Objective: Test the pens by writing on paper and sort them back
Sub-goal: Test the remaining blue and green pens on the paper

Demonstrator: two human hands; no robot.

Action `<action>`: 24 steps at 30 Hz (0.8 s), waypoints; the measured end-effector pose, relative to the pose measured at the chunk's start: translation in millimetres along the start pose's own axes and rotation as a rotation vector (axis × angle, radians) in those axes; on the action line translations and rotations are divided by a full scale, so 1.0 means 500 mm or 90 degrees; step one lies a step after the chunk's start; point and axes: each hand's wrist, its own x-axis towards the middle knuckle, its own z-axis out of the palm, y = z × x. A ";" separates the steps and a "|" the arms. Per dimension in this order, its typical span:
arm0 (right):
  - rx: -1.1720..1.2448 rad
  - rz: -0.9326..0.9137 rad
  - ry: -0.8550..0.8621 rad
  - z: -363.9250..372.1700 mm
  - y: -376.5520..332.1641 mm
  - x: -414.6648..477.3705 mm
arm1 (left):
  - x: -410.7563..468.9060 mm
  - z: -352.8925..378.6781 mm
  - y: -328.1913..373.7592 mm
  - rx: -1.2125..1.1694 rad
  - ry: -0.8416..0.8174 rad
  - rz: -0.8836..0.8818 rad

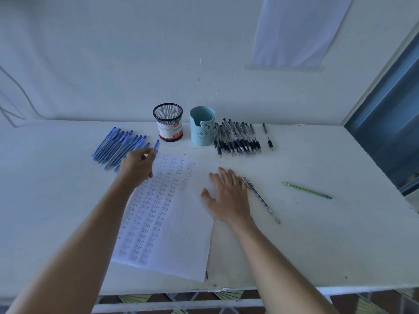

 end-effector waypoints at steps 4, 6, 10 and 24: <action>-0.003 0.000 0.003 0.001 0.003 0.000 | 0.038 -0.011 -0.031 0.310 -0.017 0.045; 0.002 0.002 0.006 0.000 0.000 0.000 | 0.048 -0.006 -0.049 0.387 -0.014 0.030; -0.001 0.005 0.024 0.004 -0.001 0.000 | 0.053 -0.004 -0.072 0.416 0.065 0.062; 0.000 0.005 0.035 0.005 -0.001 0.001 | 0.053 -0.021 -0.079 0.290 0.181 0.115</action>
